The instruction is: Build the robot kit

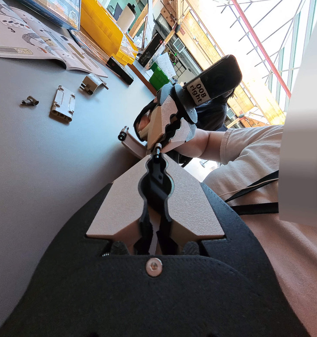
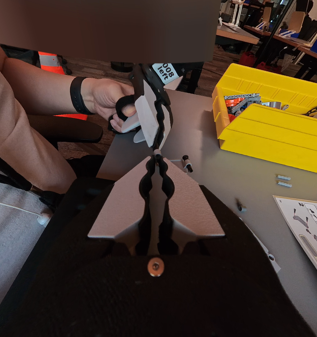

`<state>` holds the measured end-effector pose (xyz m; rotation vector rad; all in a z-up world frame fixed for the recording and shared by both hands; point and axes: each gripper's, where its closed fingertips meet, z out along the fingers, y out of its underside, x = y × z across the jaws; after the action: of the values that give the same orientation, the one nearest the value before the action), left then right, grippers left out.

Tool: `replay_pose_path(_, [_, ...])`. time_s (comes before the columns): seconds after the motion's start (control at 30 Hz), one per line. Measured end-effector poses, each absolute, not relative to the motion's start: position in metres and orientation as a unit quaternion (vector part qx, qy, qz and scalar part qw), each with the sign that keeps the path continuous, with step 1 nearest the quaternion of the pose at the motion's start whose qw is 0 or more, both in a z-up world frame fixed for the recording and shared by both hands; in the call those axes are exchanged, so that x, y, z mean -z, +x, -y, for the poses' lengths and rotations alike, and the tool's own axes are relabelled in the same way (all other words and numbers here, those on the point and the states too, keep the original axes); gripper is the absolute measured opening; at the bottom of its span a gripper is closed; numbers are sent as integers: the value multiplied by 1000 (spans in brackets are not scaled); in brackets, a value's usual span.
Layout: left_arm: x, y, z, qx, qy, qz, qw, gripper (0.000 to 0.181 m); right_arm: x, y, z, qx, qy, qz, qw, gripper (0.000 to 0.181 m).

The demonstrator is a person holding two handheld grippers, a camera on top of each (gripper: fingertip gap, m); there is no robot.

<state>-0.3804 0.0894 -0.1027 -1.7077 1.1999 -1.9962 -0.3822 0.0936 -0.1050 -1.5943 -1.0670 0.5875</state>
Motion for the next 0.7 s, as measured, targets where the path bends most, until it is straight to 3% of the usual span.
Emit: replay_pose_path(0.7, [109,-383,-87,679,-595,-415,107,4,113,-385,-91,-233,-671,466,528,1])
